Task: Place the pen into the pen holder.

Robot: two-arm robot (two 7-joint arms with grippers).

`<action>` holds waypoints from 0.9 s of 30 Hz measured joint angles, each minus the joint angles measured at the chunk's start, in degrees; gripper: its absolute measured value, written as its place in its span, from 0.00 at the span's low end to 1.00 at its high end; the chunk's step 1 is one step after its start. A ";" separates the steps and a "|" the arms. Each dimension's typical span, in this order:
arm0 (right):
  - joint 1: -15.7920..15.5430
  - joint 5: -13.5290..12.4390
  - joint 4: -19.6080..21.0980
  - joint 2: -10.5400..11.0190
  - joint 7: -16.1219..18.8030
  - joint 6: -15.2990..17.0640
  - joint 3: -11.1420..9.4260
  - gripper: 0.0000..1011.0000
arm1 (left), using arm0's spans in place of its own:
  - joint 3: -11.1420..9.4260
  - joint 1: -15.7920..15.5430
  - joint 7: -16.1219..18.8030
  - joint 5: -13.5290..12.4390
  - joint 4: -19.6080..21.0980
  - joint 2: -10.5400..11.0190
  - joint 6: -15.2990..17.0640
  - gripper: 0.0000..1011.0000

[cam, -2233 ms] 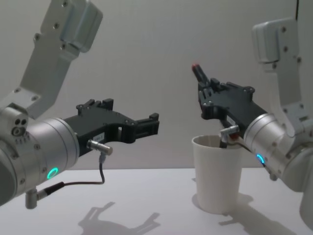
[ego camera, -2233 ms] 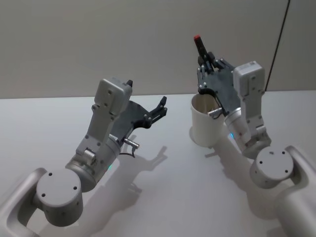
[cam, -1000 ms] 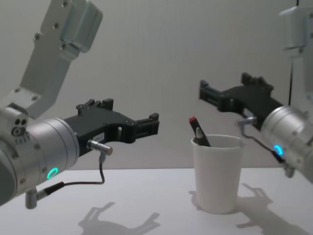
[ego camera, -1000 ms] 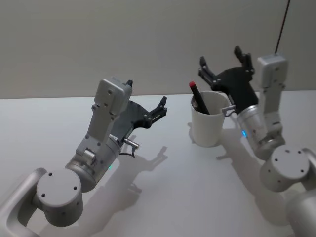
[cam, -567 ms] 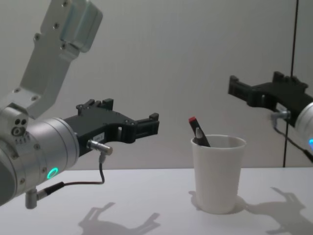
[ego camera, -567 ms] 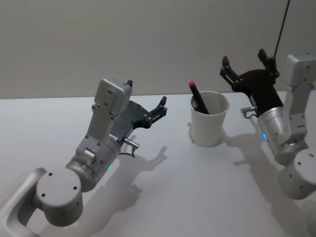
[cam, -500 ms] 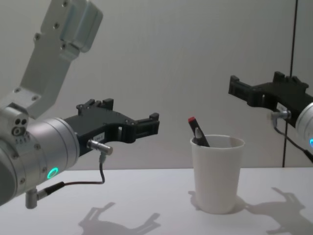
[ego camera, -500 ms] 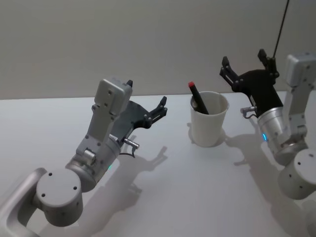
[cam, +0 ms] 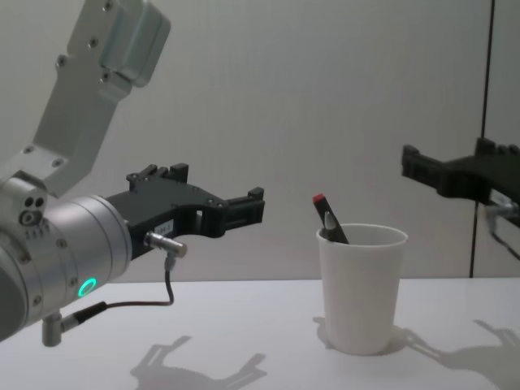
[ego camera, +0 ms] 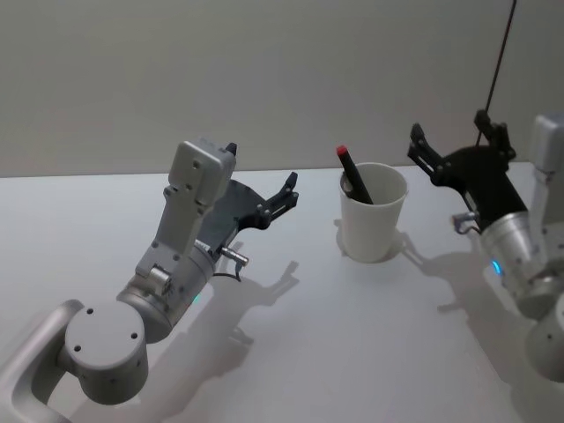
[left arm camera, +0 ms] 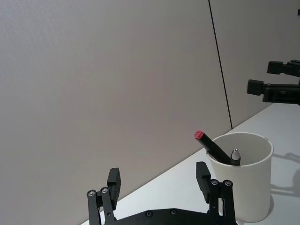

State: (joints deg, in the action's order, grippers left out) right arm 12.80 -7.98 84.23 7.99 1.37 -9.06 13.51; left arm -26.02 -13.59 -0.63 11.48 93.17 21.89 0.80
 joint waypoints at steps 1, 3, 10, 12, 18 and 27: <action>-0.82 -0.53 1.07 0.70 0.14 0.64 -0.05 0.99 | 0.00 0.00 0.00 0.00 0.00 0.00 0.00 0.99; -1.70 -1.04 2.08 1.38 0.31 1.36 -0.07 0.99 | 0.00 0.00 0.00 0.00 0.00 0.00 0.00 0.99; -5.35 -3.37 6.71 4.46 1.00 4.37 -0.22 0.99 | 0.00 0.00 0.00 0.00 0.00 0.00 0.00 0.99; -6.51 -4.09 8.14 5.42 1.22 5.27 -0.26 0.99 | 0.00 0.00 0.00 0.00 0.00 0.00 0.00 0.99; -9.81 -6.10 12.23 8.17 1.80 7.91 -0.41 0.99 | 0.00 0.00 0.00 0.00 0.00 0.00 0.00 0.99; -13.20 -8.22 16.48 10.99 2.38 10.69 -0.55 0.99 | 0.00 0.00 0.00 0.00 0.00 0.00 0.00 0.99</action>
State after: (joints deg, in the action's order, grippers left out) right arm -0.40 -16.20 100.71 18.98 3.75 1.63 12.96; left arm -26.02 -13.59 -0.63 11.48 93.17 21.89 0.80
